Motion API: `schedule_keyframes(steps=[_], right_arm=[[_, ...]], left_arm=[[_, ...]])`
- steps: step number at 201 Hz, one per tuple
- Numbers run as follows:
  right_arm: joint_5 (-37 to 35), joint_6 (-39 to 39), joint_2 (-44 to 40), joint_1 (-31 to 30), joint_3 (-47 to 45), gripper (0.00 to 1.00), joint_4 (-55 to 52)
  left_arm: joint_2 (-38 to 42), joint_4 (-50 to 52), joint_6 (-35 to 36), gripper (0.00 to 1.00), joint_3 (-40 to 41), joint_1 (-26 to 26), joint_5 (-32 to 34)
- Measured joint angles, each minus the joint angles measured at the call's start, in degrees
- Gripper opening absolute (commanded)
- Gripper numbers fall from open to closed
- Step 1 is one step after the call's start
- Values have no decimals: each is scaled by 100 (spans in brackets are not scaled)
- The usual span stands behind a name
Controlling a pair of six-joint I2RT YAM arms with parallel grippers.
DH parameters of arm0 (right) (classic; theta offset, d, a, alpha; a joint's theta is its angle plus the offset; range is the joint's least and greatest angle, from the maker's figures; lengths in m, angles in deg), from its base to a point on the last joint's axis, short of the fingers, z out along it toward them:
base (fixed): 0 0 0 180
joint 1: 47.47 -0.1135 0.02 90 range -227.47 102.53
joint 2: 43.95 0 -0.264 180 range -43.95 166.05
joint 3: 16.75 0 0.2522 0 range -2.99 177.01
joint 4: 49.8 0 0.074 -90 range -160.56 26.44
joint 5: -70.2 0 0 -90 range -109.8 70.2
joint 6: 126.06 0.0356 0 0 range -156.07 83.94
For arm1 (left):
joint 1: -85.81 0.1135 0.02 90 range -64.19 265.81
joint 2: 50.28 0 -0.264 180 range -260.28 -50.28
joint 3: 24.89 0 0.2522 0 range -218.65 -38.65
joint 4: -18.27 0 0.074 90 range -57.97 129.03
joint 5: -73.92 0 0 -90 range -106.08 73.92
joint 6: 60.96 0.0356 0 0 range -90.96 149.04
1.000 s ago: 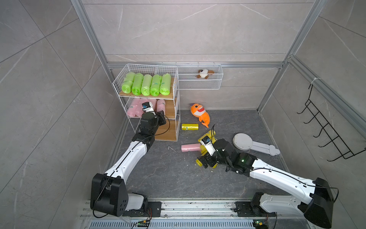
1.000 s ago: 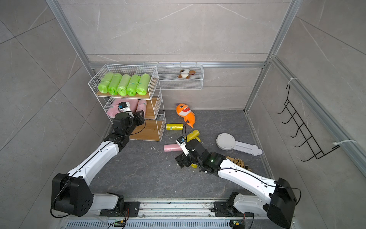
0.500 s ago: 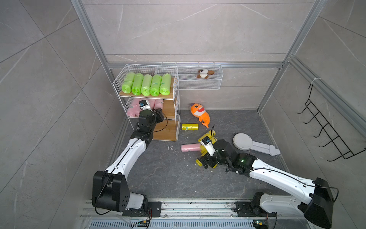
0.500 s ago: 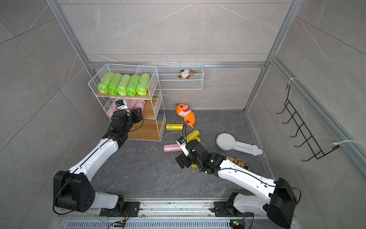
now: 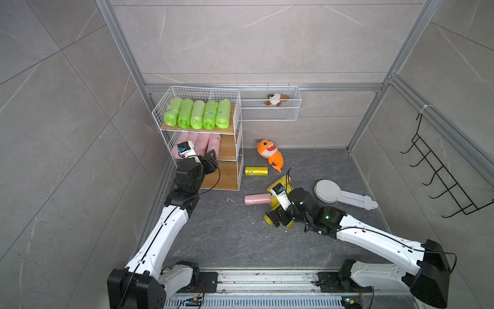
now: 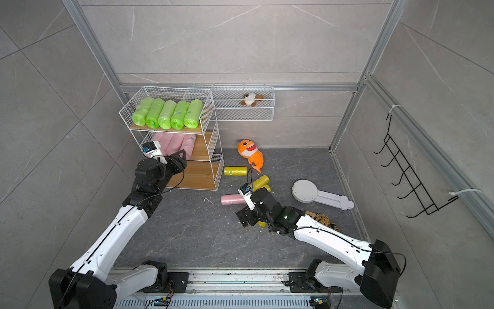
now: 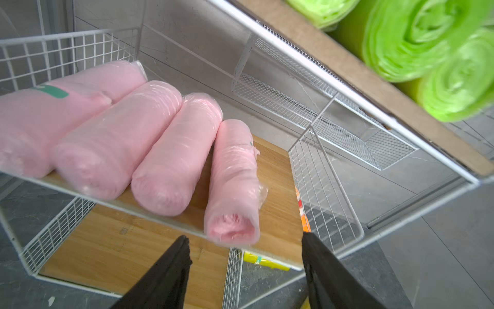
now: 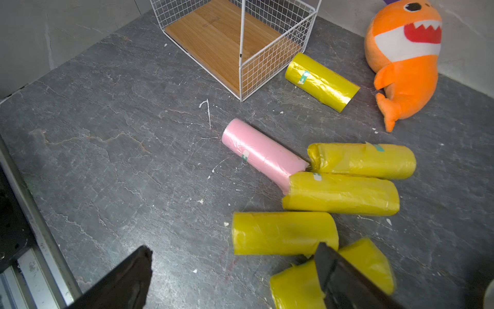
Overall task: Sort the rolls of trash bags by color and place them on the shelf
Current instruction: Place the roll of trash bags on the shelf, then pick up the roll of trash bags from the center of the board.
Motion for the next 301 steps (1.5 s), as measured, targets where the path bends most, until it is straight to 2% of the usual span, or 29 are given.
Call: schedule_keyframes(steps=[47, 84, 105, 134, 185, 216, 263, 301], right_arm=[[671, 688, 807, 599, 9, 99, 428], [1231, 1224, 1867, 1145, 260, 96, 684], [1434, 1364, 2293, 1169, 503, 94, 815], [1624, 1473, 2579, 1165, 723, 91, 1019], [1639, 1513, 2944, 1220, 1051, 84, 1132], [1617, 1606, 3042, 1357, 1058, 80, 1178], [1624, 1751, 3042, 1419, 874, 75, 1408], [1624, 1810, 2892, 1419, 468, 73, 1462]], left_arm=[[1263, 160, -640, 66, 1602, -94, -643], [1287, 122, -957, 66, 2457, -658, -837], [907, -140, -951, 67, 2686, -986, -844], [-57, -804, -820, 67, 2841, -1309, -844], [-1851, -2424, -673, 70, 2815, -1447, -955], [-2830, -3023, -531, 71, 2398, -1508, -1025], [-3718, -3580, -385, 72, 1762, -1530, -1266], [-4138, -3694, -315, 69, 1508, -1569, -1534]])
